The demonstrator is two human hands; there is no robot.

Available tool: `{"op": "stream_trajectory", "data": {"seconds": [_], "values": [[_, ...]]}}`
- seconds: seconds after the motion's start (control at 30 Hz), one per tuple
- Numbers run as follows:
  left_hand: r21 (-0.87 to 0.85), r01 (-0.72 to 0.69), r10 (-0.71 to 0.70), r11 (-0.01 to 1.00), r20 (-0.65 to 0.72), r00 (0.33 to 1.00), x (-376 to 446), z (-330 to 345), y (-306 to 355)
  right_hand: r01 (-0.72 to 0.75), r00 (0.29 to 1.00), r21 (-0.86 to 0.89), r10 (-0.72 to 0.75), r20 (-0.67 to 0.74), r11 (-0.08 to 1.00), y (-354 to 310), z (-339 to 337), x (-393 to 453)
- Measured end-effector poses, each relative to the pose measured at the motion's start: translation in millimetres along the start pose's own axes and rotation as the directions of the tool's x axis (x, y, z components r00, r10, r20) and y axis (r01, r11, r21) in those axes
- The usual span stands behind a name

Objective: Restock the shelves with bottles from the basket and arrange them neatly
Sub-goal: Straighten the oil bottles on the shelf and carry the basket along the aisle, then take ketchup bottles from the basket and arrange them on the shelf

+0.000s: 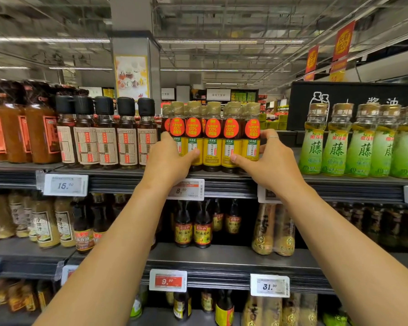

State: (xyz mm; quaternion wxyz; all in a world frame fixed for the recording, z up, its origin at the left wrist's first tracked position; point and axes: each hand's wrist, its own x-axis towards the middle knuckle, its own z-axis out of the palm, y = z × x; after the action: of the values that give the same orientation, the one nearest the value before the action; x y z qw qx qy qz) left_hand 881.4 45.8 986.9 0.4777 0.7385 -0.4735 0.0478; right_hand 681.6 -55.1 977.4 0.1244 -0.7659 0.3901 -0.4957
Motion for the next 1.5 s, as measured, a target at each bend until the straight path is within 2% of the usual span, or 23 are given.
{"op": "stream_trajectory", "data": {"seconds": [0.43,0.63,0.8,0.97,1.03,1.17,1.27,1.37,1.43,1.5], "values": [[0.005,-0.088,0.088,0.996,-0.063,0.994,-8,1,-4,-0.039,0.999,-0.062,0.04,0.009,0.997,-5,-3,-7],[-0.017,-0.179,0.176,0.984,-0.102,0.979,-20,2,-17,-0.048,0.997,-0.164,0.038,-0.062,0.985,-2,-2,-13],[-0.061,-0.304,0.288,0.951,-0.188,0.939,-48,3,-32,0.005,0.995,-0.326,-0.037,-0.091,0.945,-5,-4,-28],[-0.188,-0.459,0.383,0.869,-0.332,0.862,-89,9,-52,0.112,0.981,-0.296,-0.153,-0.12,0.949,-2,-5,-59],[-0.228,-0.483,0.384,0.846,-0.368,0.847,-106,18,-61,0.164,0.971,-0.282,-0.206,-0.125,0.945,0,-3,-76],[-0.378,-0.474,0.334,0.795,-0.379,0.863,-142,46,-86,0.246,0.947,-0.288,-0.293,-0.131,0.925,15,9,-118],[-0.494,-0.396,0.298,0.774,-0.268,0.916,-174,74,-100,0.299,0.928,-0.286,-0.347,-0.133,0.91,32,19,-155],[-0.537,-0.292,0.295,0.791,-0.084,0.952,-208,110,-110,0.311,0.948,-0.215,-0.318,0.002,0.926,60,26,-200],[-0.508,-0.229,0.295,0.831,0.053,0.954,-232,138,-117,0.192,0.977,-0.202,-0.168,0.131,0.96,89,25,-234],[-0.447,-0.093,0.222,0.889,0.244,0.944,-259,169,-125,-0.025,0.964,-0.208,0.078,0.253,0.978,125,22,-269]]}}
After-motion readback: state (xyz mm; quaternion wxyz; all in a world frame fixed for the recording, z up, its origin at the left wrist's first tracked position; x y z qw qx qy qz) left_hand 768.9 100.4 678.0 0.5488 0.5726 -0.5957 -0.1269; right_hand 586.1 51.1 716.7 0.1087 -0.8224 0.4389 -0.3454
